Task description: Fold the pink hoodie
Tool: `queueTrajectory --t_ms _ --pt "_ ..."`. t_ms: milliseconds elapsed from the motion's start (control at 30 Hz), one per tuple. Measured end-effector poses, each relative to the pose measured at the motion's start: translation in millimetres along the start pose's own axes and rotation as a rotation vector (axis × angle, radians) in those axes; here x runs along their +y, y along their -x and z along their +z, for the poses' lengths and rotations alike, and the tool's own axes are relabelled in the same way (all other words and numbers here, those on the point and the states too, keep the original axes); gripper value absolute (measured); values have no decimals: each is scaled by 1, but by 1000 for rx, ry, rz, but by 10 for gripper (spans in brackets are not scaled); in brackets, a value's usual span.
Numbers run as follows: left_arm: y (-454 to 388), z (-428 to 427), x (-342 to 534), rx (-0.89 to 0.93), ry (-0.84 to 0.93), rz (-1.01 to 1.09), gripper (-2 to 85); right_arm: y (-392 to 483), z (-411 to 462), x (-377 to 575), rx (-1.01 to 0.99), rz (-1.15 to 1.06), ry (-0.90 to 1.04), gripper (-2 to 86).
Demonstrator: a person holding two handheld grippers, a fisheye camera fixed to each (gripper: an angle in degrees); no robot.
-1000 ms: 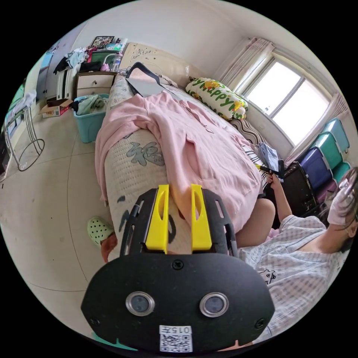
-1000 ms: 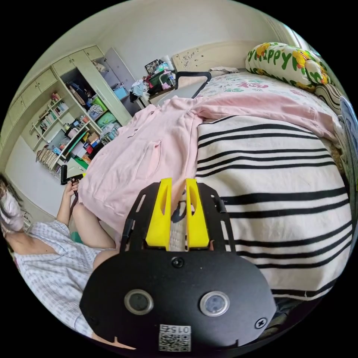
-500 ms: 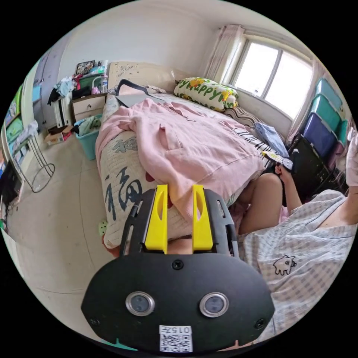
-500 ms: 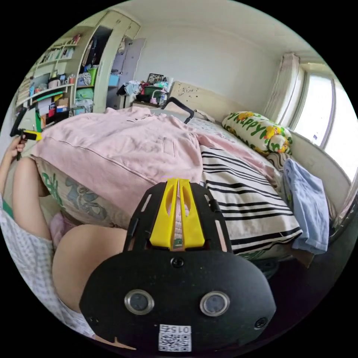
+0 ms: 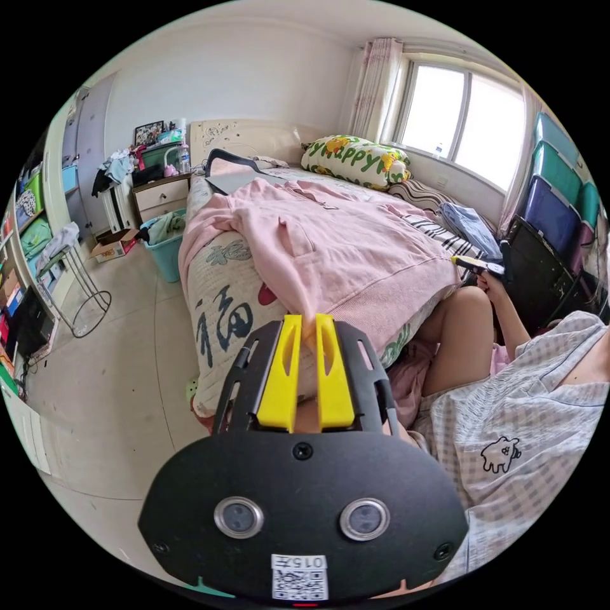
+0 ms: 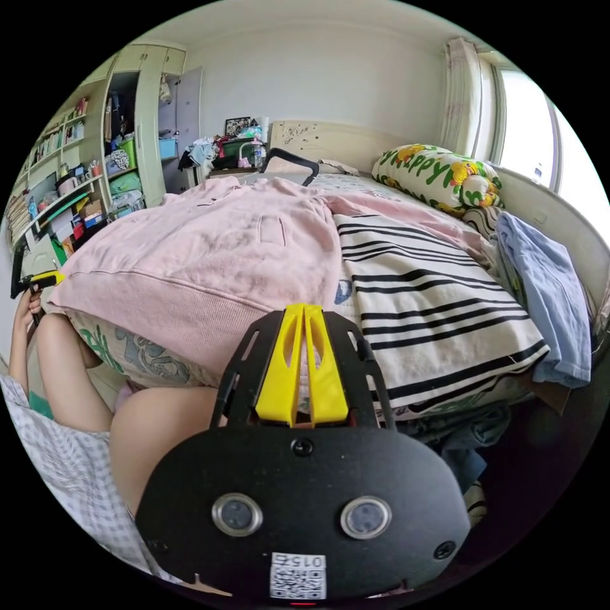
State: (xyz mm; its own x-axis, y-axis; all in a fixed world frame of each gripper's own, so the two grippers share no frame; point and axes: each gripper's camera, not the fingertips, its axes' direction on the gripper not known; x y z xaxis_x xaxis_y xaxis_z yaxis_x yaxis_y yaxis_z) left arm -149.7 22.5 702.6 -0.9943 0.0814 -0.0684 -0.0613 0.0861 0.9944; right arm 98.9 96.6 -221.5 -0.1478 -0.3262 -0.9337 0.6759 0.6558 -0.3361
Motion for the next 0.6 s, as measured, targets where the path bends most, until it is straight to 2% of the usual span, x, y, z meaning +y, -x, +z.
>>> queueTrajectory --t_ms 233,400,600 --pt "-4 15 9 11 18 -18 24 -3 7 3 16 -10 26 -10" --pt "-31 20 11 -103 16 34 37 17 13 -4 154 -80 55 -9" --pt "-45 25 18 -148 -15 65 51 -22 13 -14 -72 84 59 -7"
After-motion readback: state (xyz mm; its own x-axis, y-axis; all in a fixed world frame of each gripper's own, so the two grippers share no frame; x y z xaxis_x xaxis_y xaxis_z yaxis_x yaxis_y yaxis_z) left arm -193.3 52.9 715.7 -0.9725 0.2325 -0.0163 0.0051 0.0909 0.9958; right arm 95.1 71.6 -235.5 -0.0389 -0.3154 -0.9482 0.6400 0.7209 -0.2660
